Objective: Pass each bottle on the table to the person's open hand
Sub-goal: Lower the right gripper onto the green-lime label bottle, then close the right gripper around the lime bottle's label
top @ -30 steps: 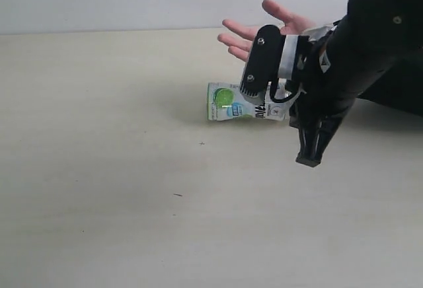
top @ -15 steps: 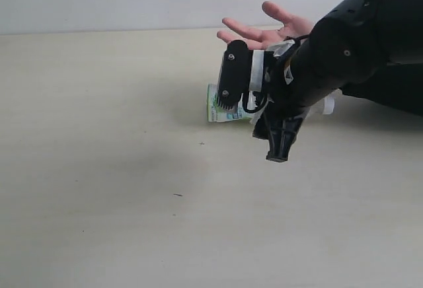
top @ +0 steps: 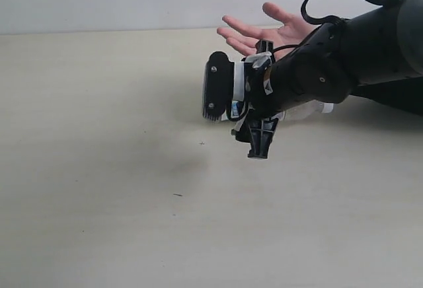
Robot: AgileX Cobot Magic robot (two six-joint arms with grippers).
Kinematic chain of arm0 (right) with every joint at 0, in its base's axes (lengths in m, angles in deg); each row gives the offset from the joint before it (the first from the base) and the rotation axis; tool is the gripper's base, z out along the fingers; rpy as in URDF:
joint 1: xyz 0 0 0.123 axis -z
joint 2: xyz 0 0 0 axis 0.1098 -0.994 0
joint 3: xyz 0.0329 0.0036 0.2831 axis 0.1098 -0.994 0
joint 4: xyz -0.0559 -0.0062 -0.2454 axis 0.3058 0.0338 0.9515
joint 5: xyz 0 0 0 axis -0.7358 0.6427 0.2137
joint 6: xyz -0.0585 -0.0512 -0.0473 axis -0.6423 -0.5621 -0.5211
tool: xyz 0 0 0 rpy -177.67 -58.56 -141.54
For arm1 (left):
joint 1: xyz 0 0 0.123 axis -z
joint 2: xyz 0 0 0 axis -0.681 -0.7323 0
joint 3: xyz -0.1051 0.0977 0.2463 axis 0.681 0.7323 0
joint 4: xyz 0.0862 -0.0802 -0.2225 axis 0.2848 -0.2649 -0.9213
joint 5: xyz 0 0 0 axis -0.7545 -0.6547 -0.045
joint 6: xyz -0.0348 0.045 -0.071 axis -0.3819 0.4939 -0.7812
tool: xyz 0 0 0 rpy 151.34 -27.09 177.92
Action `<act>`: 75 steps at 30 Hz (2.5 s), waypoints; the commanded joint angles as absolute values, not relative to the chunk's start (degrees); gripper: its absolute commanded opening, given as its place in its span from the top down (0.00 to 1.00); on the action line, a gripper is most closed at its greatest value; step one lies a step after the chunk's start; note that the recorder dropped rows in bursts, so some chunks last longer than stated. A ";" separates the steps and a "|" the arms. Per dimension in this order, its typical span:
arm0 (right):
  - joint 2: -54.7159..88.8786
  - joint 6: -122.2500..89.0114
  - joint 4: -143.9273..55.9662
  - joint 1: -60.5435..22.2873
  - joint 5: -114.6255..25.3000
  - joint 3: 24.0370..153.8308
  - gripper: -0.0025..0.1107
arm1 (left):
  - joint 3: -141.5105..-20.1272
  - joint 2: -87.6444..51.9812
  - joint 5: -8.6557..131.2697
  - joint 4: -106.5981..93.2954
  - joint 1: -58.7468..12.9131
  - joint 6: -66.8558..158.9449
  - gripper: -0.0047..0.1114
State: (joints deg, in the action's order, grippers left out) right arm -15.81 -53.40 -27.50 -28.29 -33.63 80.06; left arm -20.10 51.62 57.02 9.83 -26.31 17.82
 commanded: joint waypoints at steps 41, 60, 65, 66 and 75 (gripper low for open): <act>-25.25 -28.34 3.59 -28.40 -25.38 89.77 0.28 | -20.13 51.98 57.52 9.91 -26.29 17.78 0.96; -25.25 -25.54 6.02 -28.40 -26.37 89.77 0.29 | -20.13 51.98 57.52 9.91 -26.29 17.78 0.96; -25.25 -24.83 6.27 -28.40 -26.37 89.77 0.29 | -20.13 51.98 57.52 9.91 -26.29 17.78 0.96; -25.25 -24.83 6.27 -28.40 -26.37 89.77 0.29 | -20.13 51.98 57.52 9.91 -26.29 17.78 0.96; -25.35 -24.85 6.27 -28.27 -26.26 89.77 0.29 | -20.13 51.98 57.52 9.91 -26.29 17.78 0.96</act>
State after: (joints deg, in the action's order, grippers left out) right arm -25.31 -25.18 5.85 -28.29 -25.81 89.43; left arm -20.10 51.62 57.02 9.83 -26.31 17.82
